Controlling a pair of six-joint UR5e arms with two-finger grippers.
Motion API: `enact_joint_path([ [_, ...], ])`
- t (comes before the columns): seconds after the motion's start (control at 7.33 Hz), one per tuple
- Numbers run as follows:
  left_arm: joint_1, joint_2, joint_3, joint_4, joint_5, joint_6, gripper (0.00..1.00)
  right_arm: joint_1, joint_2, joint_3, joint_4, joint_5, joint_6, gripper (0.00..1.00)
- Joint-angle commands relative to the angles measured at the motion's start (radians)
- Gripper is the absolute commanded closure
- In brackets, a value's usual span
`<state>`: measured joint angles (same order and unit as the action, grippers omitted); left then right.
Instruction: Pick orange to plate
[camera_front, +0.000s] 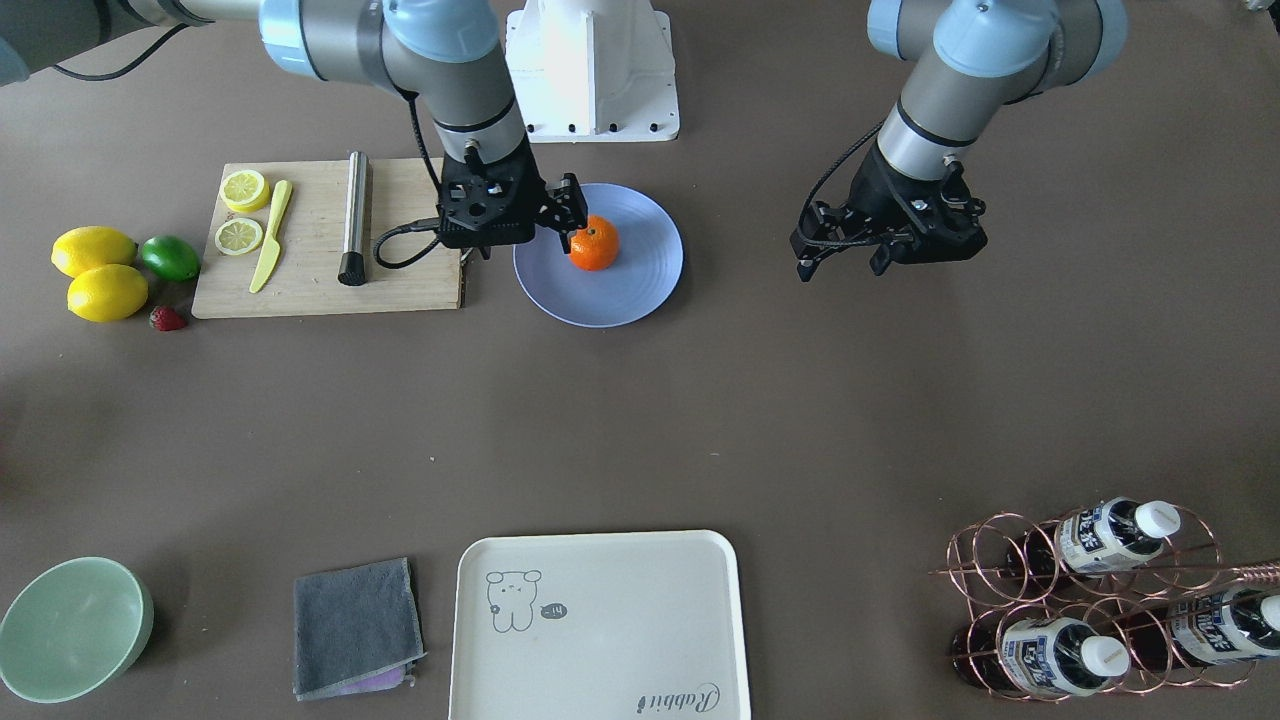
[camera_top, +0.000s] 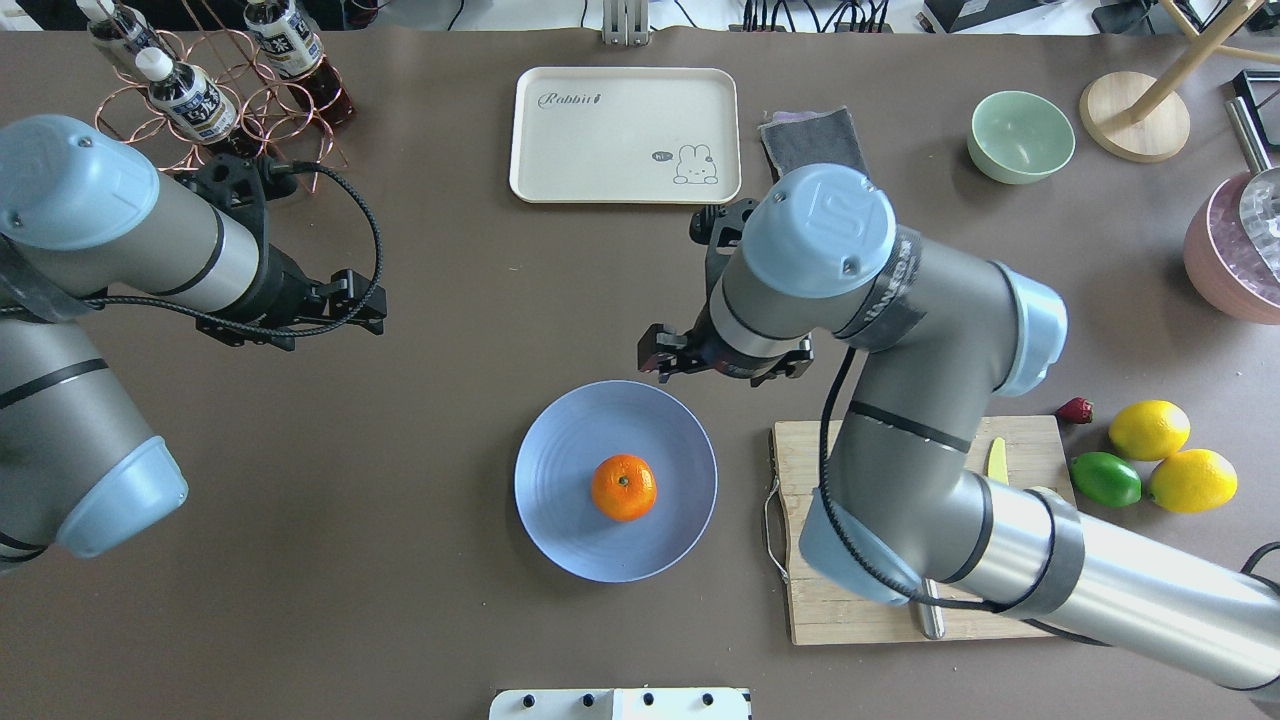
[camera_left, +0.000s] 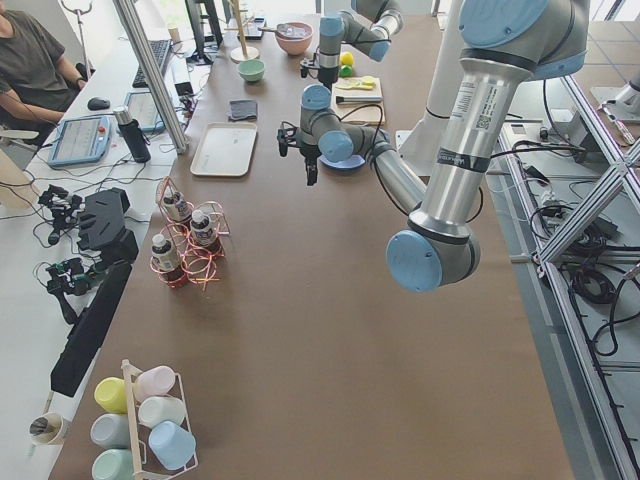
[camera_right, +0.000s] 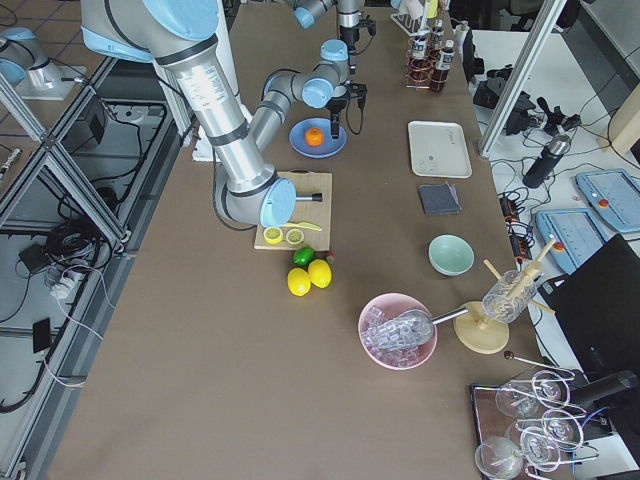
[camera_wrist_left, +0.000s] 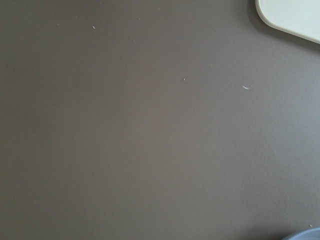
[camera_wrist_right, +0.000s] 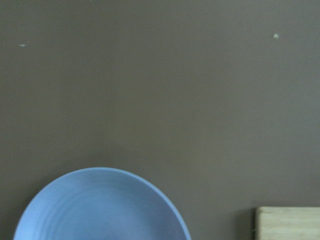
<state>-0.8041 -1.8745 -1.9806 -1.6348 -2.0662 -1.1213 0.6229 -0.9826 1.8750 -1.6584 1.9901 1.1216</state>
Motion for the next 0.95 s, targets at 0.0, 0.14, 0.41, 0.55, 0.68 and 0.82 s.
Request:
enact_joint_path([
  [0.0,-0.22,0.099,-0.023,0.116,-0.104,0.389,0.03,0.307,-0.201,0.033,-0.037,0.212,-0.49,0.0],
  [0.14,-0.338,0.194,-0.017,0.116,-0.173,0.608,0.03,0.433,-0.288,0.018,-0.038,0.258,-0.71,0.0],
  [0.41,-0.566,0.349,0.04,0.115,-0.291,0.972,0.03,0.619,-0.491,-0.002,-0.037,0.283,-1.057,0.0],
  [0.55,-0.63,0.444,0.046,0.112,-0.29,1.085,0.03,0.72,-0.558,-0.029,-0.037,0.317,-1.203,0.0],
  [0.68,-0.67,0.493,0.049,0.11,-0.282,1.159,0.03,0.806,-0.605,-0.078,-0.031,0.331,-1.367,0.0],
  [0.82,-0.722,0.501,0.061,0.115,-0.282,1.157,0.03,0.86,-0.632,-0.094,-0.032,0.331,-1.451,0.0],
])
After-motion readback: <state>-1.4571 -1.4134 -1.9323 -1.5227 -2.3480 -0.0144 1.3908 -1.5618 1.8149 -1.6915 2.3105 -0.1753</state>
